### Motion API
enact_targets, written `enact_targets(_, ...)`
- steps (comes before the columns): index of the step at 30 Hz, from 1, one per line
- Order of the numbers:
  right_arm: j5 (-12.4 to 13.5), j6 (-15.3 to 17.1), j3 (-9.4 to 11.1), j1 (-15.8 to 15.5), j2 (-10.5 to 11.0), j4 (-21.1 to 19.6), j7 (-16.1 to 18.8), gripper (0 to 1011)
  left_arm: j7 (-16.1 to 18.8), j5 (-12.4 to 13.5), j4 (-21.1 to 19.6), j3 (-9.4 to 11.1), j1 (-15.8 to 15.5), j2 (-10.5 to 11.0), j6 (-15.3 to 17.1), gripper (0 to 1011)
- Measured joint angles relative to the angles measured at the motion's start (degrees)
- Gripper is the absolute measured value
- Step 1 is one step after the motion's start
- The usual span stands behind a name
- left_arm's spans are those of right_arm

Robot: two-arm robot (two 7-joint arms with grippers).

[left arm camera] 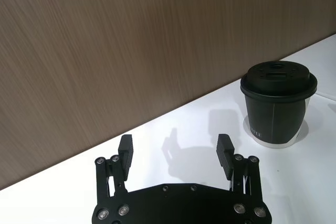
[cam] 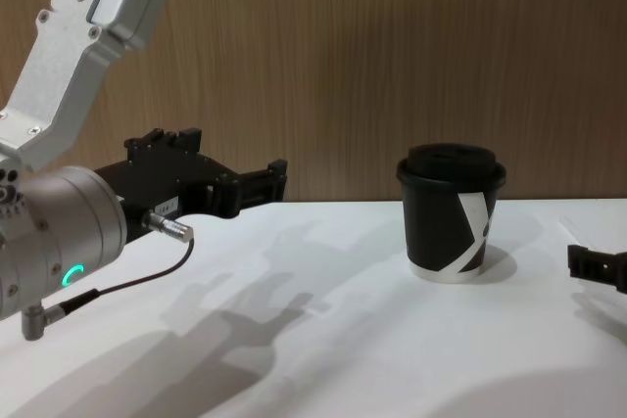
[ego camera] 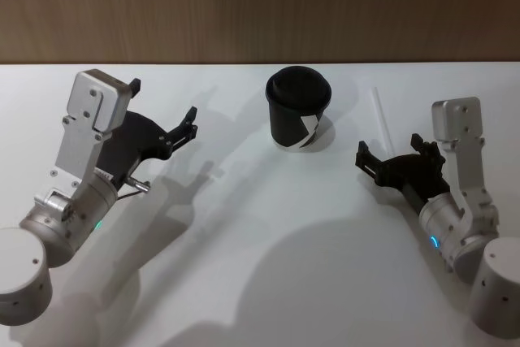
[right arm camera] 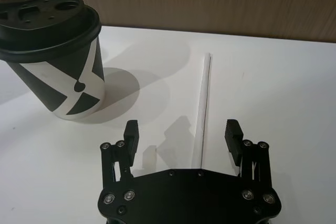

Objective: Pick up the straw with one hand, pass it to the other hand, and insert it into the cup.

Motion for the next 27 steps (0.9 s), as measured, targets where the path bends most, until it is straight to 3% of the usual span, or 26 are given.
enact_targets(27,-0.73,1.88,1.14,0.34,-0.25,1.34,1.53,1001,0.0,0.0,0.0,0.0,0.0,-0.01,0.0,1001)
